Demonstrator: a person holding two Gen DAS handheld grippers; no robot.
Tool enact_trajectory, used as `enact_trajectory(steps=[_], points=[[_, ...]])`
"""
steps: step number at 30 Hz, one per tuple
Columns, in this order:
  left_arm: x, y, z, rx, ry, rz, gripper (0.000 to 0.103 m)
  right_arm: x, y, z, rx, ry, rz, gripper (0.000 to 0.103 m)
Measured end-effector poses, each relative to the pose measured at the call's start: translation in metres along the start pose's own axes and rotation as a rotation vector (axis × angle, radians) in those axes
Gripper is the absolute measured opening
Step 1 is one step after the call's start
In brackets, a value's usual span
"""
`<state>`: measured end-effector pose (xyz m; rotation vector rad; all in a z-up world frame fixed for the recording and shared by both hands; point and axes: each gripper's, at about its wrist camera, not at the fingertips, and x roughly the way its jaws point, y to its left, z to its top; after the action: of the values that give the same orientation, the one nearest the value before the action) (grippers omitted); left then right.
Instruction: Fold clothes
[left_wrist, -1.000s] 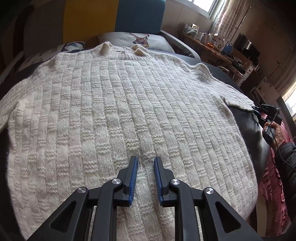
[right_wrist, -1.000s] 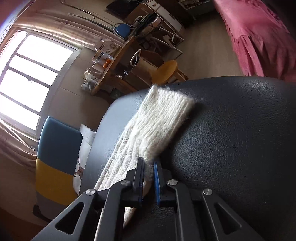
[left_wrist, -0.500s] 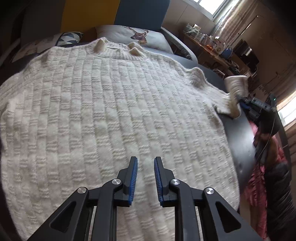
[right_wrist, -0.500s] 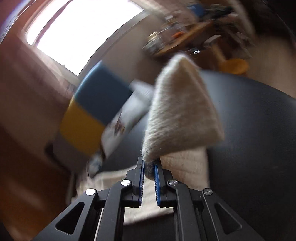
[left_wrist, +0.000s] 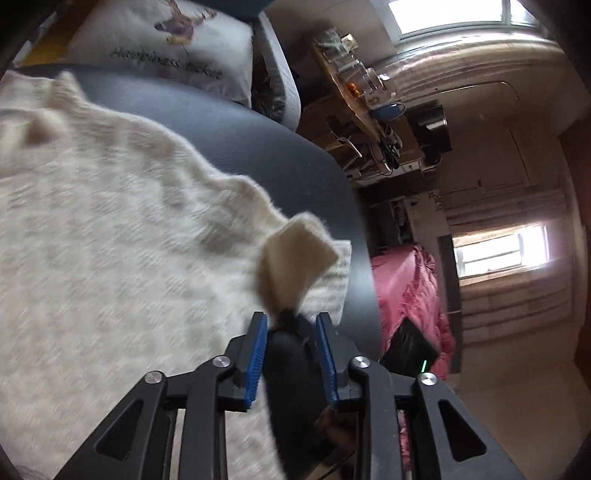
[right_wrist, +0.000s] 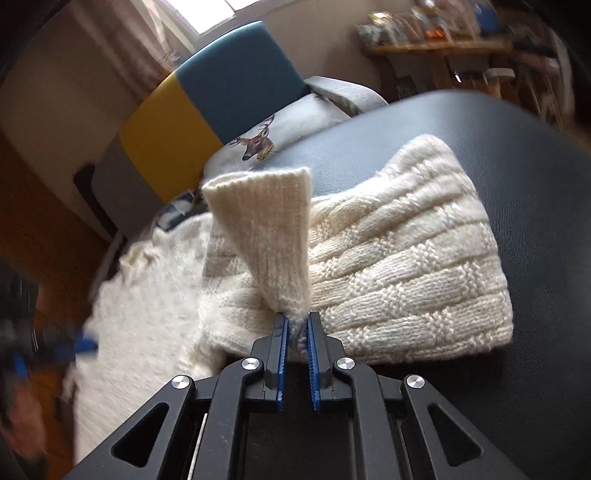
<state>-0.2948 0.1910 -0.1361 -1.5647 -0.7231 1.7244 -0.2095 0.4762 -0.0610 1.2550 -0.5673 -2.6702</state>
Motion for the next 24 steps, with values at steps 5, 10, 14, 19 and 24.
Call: enact_trajectory(steps=[5,10,14,19,24], points=[[0.040,-0.004,0.041,-0.065,0.064,-0.010,0.033,0.003,0.013,-0.006,-0.138,0.002,-0.063,0.011],[0.060,-0.001,0.064,-0.118,0.114,-0.008,0.033,0.002,0.008,-0.008,-0.138,-0.010,-0.050,0.011],[0.080,-0.002,0.069,-0.106,0.177,0.046,0.033,-0.002,0.009,-0.014,-0.154,-0.018,-0.061,0.011],[0.104,0.000,0.063,-0.105,0.242,0.100,0.032,-0.004,0.017,-0.019,-0.190,-0.024,-0.085,0.013],[0.106,-0.007,0.041,0.005,0.166,0.192,0.020,-0.005,0.014,-0.018,-0.181,-0.024,-0.079,0.013]])
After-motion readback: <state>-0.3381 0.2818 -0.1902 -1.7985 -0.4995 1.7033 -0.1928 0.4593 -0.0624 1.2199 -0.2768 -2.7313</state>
